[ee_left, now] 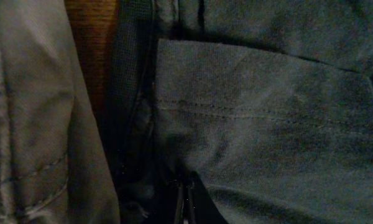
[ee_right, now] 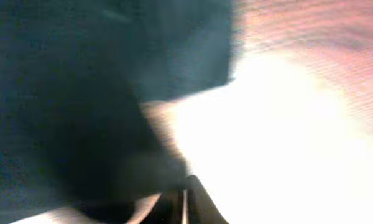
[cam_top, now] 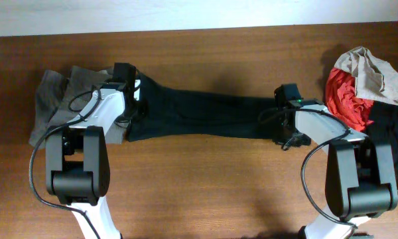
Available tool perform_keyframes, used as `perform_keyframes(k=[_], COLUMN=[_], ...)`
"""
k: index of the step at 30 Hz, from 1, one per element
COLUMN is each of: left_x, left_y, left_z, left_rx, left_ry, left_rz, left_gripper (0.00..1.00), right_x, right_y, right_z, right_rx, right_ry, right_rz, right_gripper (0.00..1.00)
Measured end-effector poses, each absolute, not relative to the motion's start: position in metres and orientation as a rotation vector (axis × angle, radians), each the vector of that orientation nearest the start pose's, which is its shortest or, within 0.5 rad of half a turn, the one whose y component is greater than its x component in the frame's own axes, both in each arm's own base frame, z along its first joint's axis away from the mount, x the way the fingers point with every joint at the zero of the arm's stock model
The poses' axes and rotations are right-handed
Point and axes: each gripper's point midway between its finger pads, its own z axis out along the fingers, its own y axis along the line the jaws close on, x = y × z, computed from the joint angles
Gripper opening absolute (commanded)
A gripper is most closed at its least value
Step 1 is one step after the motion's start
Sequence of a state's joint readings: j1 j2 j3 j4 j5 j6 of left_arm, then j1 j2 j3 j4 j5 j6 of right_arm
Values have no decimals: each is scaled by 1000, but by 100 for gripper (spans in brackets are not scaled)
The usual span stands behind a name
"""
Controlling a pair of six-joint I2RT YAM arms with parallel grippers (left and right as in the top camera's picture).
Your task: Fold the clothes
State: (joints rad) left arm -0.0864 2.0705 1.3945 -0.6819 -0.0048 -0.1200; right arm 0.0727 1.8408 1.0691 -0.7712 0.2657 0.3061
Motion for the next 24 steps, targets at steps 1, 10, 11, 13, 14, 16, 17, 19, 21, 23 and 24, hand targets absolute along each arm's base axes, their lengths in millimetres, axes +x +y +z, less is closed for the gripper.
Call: perform_keyframes(k=[1, 10, 11, 13, 14, 16, 17, 19, 21, 23, 24], left_x=[426, 425, 425, 425, 425, 425, 425, 425, 425, 425, 425], left_y=[-36, -36, -36, -36, -36, -36, -36, -36, -36, -37, -37], left_z=[-2, -1, -1, -1, -1, -1, -1, -1, -2, -2, -2], left_rx=[-50, -50, -50, -50, -50, -49, -49, -46, -45, -43, -41], left_ry=[2929, 2930, 2930, 2930, 2930, 2930, 2930, 2930, 2931, 2931, 2931], left_rz=[-26, -26, -26, -26, -26, -26, -26, -25, -26, -29, -31], left_gripper=[4, 4, 4, 4, 4, 5, 5, 5, 5, 8, 9], right_x=[314, 363, 368, 376, 378, 376, 374, 375, 376, 378, 379], right_y=[-27, -48, -48, -43, -40, -30, -23, -12, -5, -5, -8], right_z=[2, 73, 80, 91, 93, 89, 86, 81, 77, 71, 69], right_rx=[362, 293, 293, 276, 271, 253, 247, 252, 273, 335, 363], right_ry=[3023, 2903, 2890, 2882, 2889, 2923, 2942, 2964, 2977, 2986, 2986], right_rz=[-438, -628, -622, -579, -546, -460, -402, -277, -142, 9, 71], right_gripper=[4, 6, 18, 41, 51, 67, 69, 73, 79, 82, 82])
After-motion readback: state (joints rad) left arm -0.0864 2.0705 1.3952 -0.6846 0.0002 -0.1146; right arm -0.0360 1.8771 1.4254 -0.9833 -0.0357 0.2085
